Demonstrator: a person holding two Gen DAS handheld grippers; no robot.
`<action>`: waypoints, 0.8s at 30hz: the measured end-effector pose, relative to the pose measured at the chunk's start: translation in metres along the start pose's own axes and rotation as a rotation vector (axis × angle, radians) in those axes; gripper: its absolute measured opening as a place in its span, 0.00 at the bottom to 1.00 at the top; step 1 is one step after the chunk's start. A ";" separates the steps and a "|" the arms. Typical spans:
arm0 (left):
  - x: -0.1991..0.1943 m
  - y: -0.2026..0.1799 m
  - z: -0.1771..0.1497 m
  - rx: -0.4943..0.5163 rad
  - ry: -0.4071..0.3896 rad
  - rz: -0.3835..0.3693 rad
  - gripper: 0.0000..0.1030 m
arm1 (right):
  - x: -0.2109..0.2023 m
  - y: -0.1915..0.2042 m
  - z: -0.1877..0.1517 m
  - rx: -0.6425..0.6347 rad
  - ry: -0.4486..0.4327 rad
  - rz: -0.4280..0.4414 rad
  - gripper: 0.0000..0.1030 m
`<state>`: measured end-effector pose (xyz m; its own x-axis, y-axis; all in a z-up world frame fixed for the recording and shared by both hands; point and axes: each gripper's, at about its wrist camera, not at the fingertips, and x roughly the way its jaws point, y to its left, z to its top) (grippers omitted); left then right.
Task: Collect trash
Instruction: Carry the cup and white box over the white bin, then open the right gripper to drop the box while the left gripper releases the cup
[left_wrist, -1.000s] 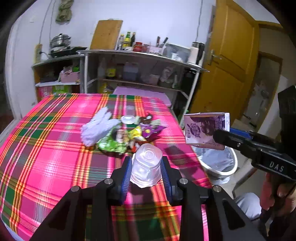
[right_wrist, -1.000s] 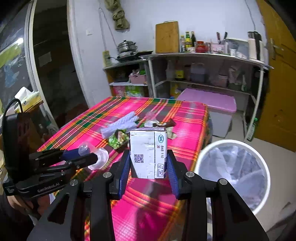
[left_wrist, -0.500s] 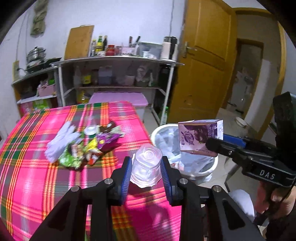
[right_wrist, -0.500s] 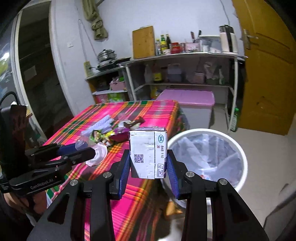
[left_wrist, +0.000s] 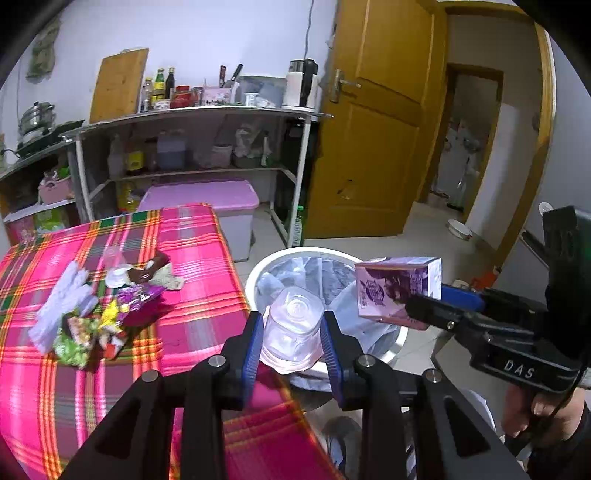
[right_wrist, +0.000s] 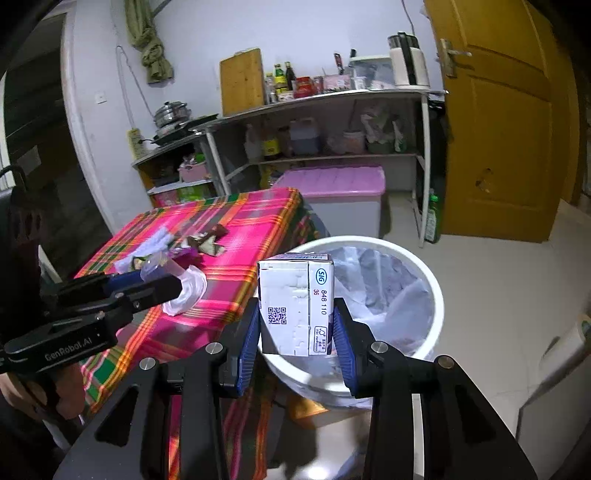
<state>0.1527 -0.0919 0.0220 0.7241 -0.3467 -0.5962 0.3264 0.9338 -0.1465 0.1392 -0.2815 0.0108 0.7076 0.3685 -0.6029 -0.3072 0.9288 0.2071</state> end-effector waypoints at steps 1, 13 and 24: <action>0.005 -0.002 0.002 0.001 0.004 -0.006 0.31 | 0.002 -0.003 -0.001 0.006 0.004 -0.005 0.38; 0.066 -0.018 0.008 0.012 0.086 -0.052 0.31 | 0.035 -0.039 -0.009 0.064 0.089 -0.056 0.38; 0.111 -0.017 0.010 -0.001 0.165 -0.063 0.31 | 0.059 -0.060 -0.014 0.096 0.137 -0.071 0.42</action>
<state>0.2338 -0.1467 -0.0333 0.5928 -0.3851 -0.7073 0.3669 0.9110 -0.1886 0.1907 -0.3155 -0.0476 0.6297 0.2993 -0.7169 -0.1925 0.9541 0.2293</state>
